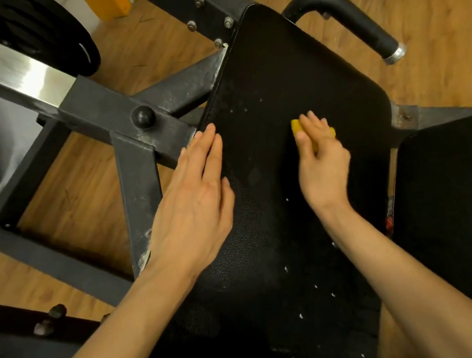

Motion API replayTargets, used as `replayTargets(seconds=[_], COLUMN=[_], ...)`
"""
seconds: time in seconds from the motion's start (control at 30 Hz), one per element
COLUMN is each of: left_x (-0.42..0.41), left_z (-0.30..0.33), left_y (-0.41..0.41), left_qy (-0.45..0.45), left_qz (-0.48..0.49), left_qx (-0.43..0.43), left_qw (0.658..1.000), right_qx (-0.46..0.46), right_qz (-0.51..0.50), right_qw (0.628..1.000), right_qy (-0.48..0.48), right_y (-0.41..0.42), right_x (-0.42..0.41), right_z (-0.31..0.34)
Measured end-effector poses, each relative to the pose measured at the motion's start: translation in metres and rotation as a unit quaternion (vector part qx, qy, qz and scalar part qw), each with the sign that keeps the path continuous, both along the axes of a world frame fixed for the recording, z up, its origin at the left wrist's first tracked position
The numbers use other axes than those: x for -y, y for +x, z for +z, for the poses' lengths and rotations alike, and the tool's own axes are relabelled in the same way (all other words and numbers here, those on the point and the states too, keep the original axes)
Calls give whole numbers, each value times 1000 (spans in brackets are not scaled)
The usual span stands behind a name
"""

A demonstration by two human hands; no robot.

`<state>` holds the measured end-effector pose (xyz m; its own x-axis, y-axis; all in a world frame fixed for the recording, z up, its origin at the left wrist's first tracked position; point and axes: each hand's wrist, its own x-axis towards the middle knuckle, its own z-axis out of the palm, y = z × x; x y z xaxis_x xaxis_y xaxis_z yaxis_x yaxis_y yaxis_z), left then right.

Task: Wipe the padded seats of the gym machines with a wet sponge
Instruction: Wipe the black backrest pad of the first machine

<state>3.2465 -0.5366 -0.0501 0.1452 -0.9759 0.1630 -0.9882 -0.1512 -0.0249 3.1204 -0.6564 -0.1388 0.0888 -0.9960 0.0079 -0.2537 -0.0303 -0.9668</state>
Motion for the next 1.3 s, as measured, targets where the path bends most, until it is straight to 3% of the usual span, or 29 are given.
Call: replayTargets(seconds=[0.1, 0.2, 0.3, 0.37, 0.47, 0.57, 0.73, 0.87, 0.97, 1.13, 1.3], left_x=[-1, -13, -34, -43, -40, -38, -39, -38, -39, -38, -40], left_z=[2, 6, 6, 4, 2, 2, 2, 1, 3, 0, 4], left_y=[-2, -3, -4, -3, -2, -3, -2, -4, -4, -3, -5], left_qy=[-9, -4, 4, 4, 9, 9, -4, 3, 0, -3, 3], left_qz=[2, 8, 16, 19, 17, 18, 16, 15, 15, 17, 22], left_qx=[-25, -18, -31, -26, -19, -16, -3, 4, 6, -15, -24], left_qw=[1000, 1000, 999, 999, 1000, 1000, 1000, 1000, 1000, 1000, 999], right_qx=[8, 0, -1, 3, 0, 2, -11, -8, -12, -26, -14], right_qz=[84, 160, 62, 3, 76, 154, 44, 138, 137, 201, 160], right_qw=[993, 977, 997, 1000, 994, 979, 999, 984, 981, 960, 977], right_qy=[-79, -138, -53, 13, -74, -133, -12, -116, -134, -192, -140], right_y=[47, 32, -7, 10, 60, 53, 29, 66, 62, 28, 53], right_x=[-14, -14, -2, -3, -14, -8, 19, 21, 16, -81, -34], right_z=[40, 30, 0, 13, 51, 49, 34, 57, 56, 33, 49])
